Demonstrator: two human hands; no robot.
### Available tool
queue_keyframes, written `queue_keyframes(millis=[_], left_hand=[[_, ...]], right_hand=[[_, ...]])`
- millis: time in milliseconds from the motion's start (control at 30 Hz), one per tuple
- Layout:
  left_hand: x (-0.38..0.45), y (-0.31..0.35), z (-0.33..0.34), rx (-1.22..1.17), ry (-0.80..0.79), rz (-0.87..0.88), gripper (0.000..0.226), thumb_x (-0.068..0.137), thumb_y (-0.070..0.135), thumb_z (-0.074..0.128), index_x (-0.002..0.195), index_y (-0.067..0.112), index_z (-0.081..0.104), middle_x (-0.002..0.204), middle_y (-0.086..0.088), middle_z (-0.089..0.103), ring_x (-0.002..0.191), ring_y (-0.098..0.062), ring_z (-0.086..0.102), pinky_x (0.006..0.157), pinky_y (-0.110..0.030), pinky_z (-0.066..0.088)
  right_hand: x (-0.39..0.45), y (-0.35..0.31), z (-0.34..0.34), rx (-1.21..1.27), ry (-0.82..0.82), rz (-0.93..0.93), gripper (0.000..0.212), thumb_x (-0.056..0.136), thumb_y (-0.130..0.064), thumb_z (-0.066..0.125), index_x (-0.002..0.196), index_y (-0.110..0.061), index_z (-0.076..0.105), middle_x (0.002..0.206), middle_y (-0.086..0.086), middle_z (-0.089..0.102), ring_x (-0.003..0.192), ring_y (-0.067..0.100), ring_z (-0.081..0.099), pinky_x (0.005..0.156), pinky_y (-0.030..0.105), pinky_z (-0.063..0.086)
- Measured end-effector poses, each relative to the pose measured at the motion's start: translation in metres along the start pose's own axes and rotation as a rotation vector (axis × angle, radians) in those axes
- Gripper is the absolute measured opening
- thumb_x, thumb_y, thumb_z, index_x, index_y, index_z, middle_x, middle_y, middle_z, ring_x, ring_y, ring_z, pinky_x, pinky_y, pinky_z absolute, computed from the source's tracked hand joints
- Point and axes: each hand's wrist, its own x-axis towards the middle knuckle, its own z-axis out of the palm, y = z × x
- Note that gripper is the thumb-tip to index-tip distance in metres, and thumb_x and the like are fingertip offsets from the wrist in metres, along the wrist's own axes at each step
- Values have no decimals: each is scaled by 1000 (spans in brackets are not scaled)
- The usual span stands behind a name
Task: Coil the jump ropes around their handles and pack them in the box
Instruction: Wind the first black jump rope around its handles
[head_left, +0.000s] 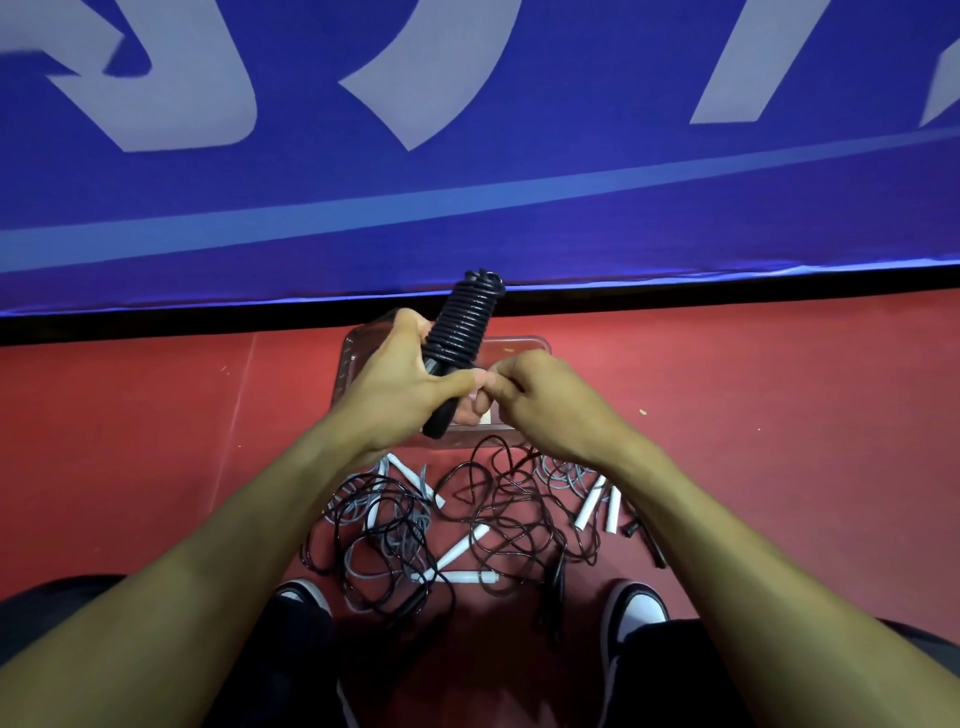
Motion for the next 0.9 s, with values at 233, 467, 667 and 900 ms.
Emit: queue_keyframes(millis=[233, 467, 667, 900], left_hand=[[2, 2, 3, 65, 16, 86, 17, 93, 10, 69, 102, 8, 54, 72, -6, 60, 64, -23, 57, 67, -44, 50], [-1, 12, 14, -162, 8, -99, 20, 107, 20, 43, 119, 14, 57, 93, -5, 57, 73, -12, 51, 62, -25, 44], [-2, 9, 6, 104, -51, 59, 26, 97, 29, 56, 114, 11, 61, 101, -13, 67, 82, -15, 61, 79, -43, 50], [-2, 7, 5, 240, 48, 123, 46, 70, 37, 88, 106, 24, 63, 85, 10, 70, 78, -8, 67, 81, -35, 54]], right_hand=[[0, -1, -3, -64, 8, 54, 38, 104, -24, 49, 77, -8, 70, 50, -5, 50, 42, 1, 46, 43, 13, 33], [0, -1, -2, -53, 5, 64, 42, 105, -32, 47, 75, -13, 69, 54, 0, 55, 45, 3, 45, 47, 17, 30], [-1, -3, 0, -34, -40, 45, 35, 104, -29, 48, 79, -13, 68, 59, -2, 56, 51, 11, 48, 51, 24, 37], [-1, -4, -2, -78, -8, 65, 32, 98, -17, 48, 79, -4, 70, 65, 9, 68, 65, 27, 64, 57, 31, 51]])
